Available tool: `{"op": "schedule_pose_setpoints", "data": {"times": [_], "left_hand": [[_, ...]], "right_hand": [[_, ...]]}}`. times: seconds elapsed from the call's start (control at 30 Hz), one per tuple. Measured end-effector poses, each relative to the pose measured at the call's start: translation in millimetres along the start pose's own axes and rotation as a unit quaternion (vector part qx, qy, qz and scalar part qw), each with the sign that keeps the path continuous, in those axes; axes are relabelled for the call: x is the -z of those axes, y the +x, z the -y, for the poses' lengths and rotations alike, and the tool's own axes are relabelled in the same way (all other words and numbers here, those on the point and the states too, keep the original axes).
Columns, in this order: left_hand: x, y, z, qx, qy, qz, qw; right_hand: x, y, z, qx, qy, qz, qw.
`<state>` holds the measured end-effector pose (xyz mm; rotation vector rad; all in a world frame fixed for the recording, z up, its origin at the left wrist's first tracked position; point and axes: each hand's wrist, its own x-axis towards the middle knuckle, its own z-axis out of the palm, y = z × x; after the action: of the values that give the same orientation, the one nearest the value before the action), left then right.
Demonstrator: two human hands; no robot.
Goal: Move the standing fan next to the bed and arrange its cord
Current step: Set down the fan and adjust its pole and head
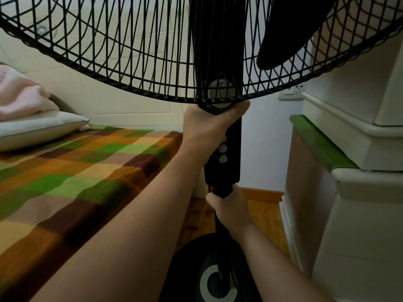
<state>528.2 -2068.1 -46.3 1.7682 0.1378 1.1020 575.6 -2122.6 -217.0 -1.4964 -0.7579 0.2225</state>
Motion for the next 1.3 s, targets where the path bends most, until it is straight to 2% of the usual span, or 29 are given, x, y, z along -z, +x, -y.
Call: {"op": "schedule_pose_setpoints", "data": {"times": [0.07,0.17,0.23,0.3,0.43,0.6,0.7,0.83,0.97,1.1,1.2,1.3], "left_hand": [[0,0,0,0.0,0.003,0.001,1.0],[0,0,1,-0.004,-0.002,0.0,1.0],[0,1,2,-0.004,-0.002,-0.001,1.0],[0,1,2,-0.003,0.0,-0.002,1.0],[0,1,2,-0.01,-0.001,-0.003,1.0],[0,2,4,0.002,-0.003,-0.008,1.0],[-1,3,5,0.004,0.006,-0.01,1.0],[-1,4,6,-0.001,0.011,-0.011,1.0],[0,3,5,-0.004,0.01,-0.008,1.0],[0,2,5,0.0,0.015,-0.007,1.0],[-1,1,4,-0.002,0.014,-0.009,1.0],[-1,1,4,-0.009,0.023,-0.005,1.0]], "right_hand": [[-10,-4,1,-0.006,0.005,-0.055,0.998],[-31,-9,6,-0.05,-0.037,-0.199,0.978],[-35,-9,7,-0.047,-0.044,-0.228,0.972],[-28,-7,2,-0.028,-0.039,-0.173,0.984],[2,-5,2,-0.002,-0.073,-0.008,0.997],[31,23,21,-0.095,-0.181,0.151,0.967],[32,30,17,-0.084,-0.184,0.197,0.959],[20,21,0,-0.089,-0.033,0.127,0.987],[15,18,-1,-0.053,-0.066,0.098,0.992],[4,13,-2,-0.007,-0.07,0.031,0.997],[-9,8,-5,0.031,-0.088,-0.054,0.994],[-29,3,-3,-0.028,-0.069,-0.198,0.977]]}}
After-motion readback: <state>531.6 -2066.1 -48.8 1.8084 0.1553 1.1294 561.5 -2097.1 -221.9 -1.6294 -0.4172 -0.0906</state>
